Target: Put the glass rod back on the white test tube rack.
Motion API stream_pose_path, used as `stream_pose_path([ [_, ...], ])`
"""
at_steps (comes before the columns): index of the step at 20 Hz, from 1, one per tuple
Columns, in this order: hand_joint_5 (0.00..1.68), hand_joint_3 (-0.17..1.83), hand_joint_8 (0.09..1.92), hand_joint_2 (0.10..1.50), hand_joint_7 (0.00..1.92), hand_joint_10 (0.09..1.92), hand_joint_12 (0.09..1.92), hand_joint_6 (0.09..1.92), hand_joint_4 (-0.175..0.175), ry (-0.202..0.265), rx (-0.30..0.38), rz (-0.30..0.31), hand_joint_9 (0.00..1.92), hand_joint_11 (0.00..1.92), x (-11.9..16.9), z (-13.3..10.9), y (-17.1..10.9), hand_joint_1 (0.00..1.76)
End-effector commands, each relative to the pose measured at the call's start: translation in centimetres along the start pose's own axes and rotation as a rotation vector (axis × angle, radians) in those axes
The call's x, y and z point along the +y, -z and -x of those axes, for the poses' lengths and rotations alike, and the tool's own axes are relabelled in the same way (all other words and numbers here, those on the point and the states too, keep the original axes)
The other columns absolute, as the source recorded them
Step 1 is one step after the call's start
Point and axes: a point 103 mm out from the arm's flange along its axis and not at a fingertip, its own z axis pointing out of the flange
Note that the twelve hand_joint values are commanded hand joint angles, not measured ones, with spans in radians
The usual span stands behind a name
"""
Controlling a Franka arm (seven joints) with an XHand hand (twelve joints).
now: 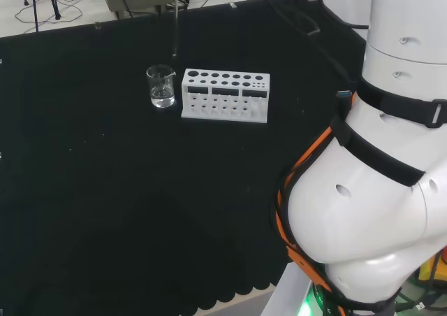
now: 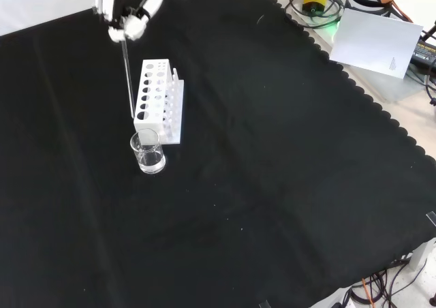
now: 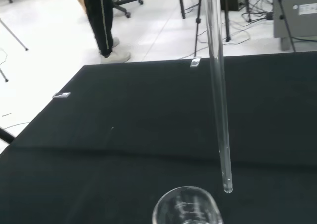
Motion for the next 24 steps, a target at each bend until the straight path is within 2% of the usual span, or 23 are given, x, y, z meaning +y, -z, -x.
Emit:
stream_pose_path([
  [1,1.24,-0.01,1.09,1.05,1.13,0.77,0.79,0.23,-0.175,-0.054,-0.001,0.007,1.75,1.22,-0.8,2.5,1.2,1.3],
  [11,1.24,-0.01,1.09,1.05,1.13,0.77,0.79,0.23,-0.175,-0.138,-0.015,0.012,1.75,1.23,-2.4,7.2,1.9,1.3],
  [17,1.24,-0.01,1.09,1.05,1.12,0.77,0.79,0.24,-0.175,-0.159,-0.004,0.007,1.75,1.23,-3.3,8.0,1.5,1.3],
  [24,1.24,-0.01,1.09,1.05,1.12,0.77,0.79,0.24,-0.175,-0.151,-0.004,0.015,1.75,1.23,-5.1,8.0,1.4,1.3],
])
